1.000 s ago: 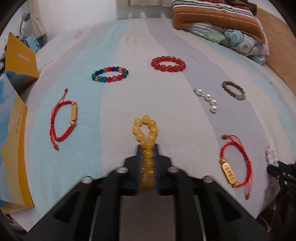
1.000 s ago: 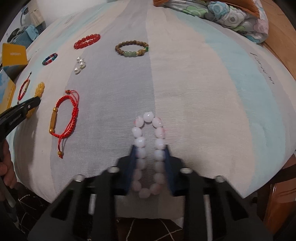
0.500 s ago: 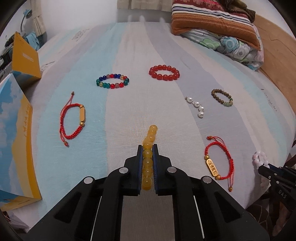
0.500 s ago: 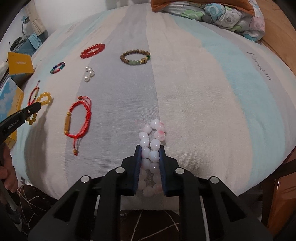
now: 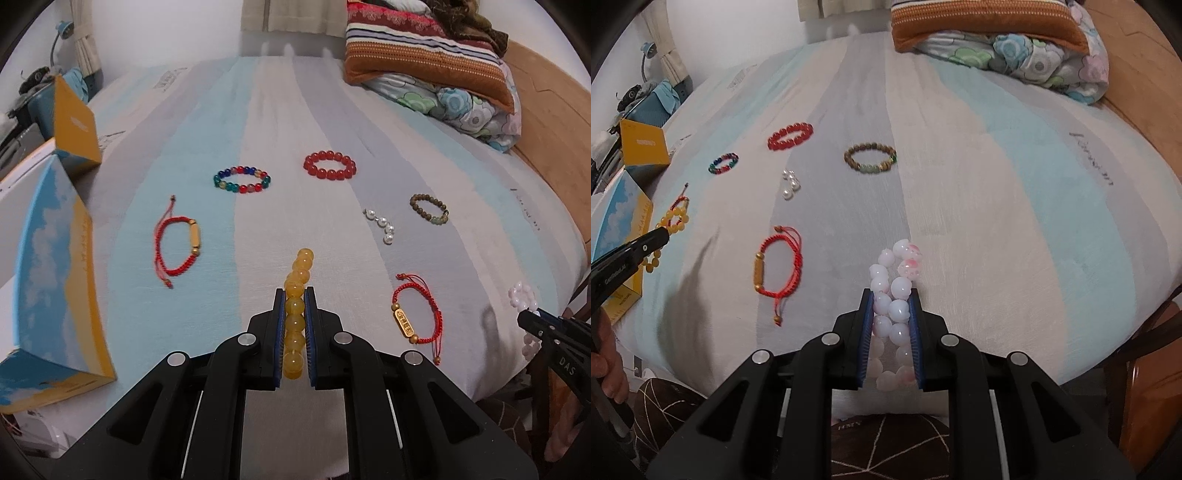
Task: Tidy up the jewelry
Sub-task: 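Carry the amber bracelet in the left tool and white bracelet in the right tool to the box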
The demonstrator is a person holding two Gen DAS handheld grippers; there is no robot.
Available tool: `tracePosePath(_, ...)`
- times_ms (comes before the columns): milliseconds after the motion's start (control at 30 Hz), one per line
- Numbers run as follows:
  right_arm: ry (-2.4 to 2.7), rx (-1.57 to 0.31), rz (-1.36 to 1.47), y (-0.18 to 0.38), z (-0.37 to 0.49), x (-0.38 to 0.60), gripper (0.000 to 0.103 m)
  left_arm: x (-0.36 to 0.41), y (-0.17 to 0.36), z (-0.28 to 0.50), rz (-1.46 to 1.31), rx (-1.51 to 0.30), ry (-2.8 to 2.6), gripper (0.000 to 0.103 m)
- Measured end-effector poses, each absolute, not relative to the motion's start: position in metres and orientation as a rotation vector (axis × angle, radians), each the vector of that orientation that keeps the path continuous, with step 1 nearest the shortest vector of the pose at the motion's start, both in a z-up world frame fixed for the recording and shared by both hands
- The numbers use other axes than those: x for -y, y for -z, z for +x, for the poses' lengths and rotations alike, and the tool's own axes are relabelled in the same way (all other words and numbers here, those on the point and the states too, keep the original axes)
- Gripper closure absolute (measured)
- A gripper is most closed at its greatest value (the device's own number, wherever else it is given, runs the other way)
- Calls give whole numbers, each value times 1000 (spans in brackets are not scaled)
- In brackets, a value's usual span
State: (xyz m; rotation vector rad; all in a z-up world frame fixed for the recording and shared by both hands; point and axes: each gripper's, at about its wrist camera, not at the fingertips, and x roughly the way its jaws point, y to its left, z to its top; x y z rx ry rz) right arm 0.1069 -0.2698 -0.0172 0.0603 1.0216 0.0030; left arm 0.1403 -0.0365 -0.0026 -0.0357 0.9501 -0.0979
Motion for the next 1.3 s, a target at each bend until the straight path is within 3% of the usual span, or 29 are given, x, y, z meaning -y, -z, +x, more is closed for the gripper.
tracePosePath(633, -28, -937, 33, -51, 121, 214, 85, -38, -71, 102, -69, -911, 17, 94)
tracePosePath(1300, -224, -863, -84, -112, 153, 27, 85, -200, -129, 69, -110, -866, -206, 94)
